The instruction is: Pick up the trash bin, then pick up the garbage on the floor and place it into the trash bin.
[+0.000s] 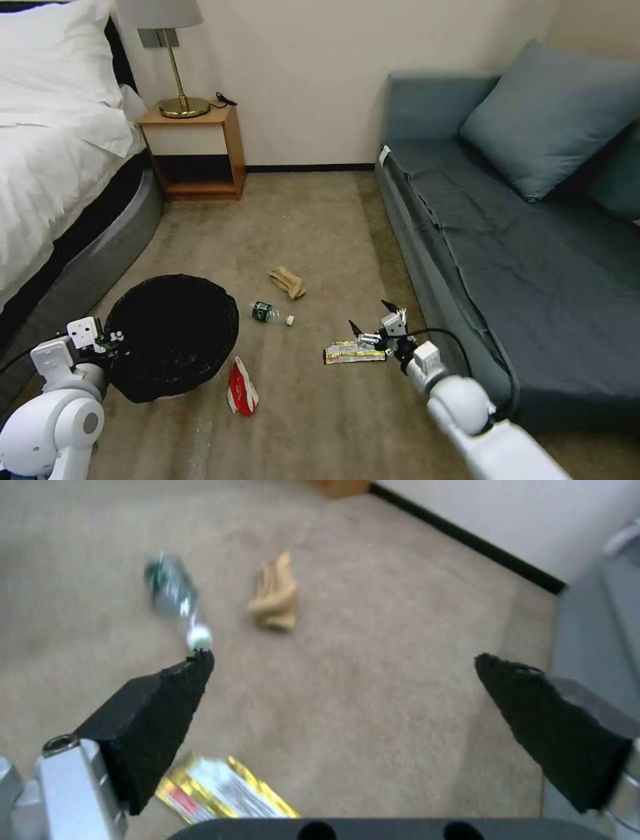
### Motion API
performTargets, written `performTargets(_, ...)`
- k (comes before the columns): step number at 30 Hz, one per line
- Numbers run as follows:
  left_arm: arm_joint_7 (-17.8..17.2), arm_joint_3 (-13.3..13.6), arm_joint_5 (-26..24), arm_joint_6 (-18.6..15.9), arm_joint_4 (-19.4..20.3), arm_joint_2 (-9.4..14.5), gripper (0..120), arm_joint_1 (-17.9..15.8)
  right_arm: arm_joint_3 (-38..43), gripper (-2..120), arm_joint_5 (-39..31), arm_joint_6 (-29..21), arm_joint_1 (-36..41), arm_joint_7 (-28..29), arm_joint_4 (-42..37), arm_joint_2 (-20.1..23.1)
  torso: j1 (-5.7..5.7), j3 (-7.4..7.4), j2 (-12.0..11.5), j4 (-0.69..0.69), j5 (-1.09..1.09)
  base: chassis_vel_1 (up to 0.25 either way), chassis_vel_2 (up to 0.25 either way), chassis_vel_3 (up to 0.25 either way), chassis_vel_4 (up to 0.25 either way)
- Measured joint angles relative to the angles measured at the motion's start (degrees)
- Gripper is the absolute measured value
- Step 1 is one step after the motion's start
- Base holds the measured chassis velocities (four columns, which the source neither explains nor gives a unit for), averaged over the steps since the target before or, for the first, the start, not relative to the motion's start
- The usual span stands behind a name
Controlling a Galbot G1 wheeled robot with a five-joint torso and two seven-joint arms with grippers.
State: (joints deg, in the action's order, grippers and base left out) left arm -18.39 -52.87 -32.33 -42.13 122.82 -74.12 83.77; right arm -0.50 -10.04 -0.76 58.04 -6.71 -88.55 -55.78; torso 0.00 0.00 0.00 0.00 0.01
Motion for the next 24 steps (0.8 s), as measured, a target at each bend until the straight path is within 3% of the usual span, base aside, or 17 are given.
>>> performTargets(1,0.0,0.0,0.0,0.0,0.0,0.0,4,0.0,0.0,100,0.0,0.0,0.0,0.0,0.0,0.0,0.00,0.00,0.0,0.00,0.00,0.000,0.000,0.000,0.000)
performTargets(5,0.1,-0.9,0.6,0.0,0.4,-1.2,4,0.8,-12.7,100,2.5,6.6,-12.0,-3.5,13.3,2.4,0.00,0.00,0.0,0.00,0.01,0.000,0.000,0.000,0.000)
performTargets(10,0.2,-2.0,1.0,0.0,1.2,-2.3,4,1.8,-22.1,100,3.5,10.6,-20.5,-5.8,24.0,1.9,0.01,0.00,0.0,0.01,-0.01,0.000,0.000,0.000,0.000)
performTargets(18,0.4,-3.6,1.1,0.0,2.0,-2.7,4,2.7,-31.1,100,5.1,14.0,-25.4,-7.6,34.4,-1.0,0.00,0.00,0.0,0.00,-0.02,0.000,0.000,0.000,0.000)
performTargets(24,0.5,-4.5,0.8,0.0,2.0,-2.4,4,2.9,-32.8,100,7.3,15.4,-26.7,-7.7,40.1,-5.0,0.00,0.00,0.0,0.01,-0.01,0.000,0.000,0.000,0.000)
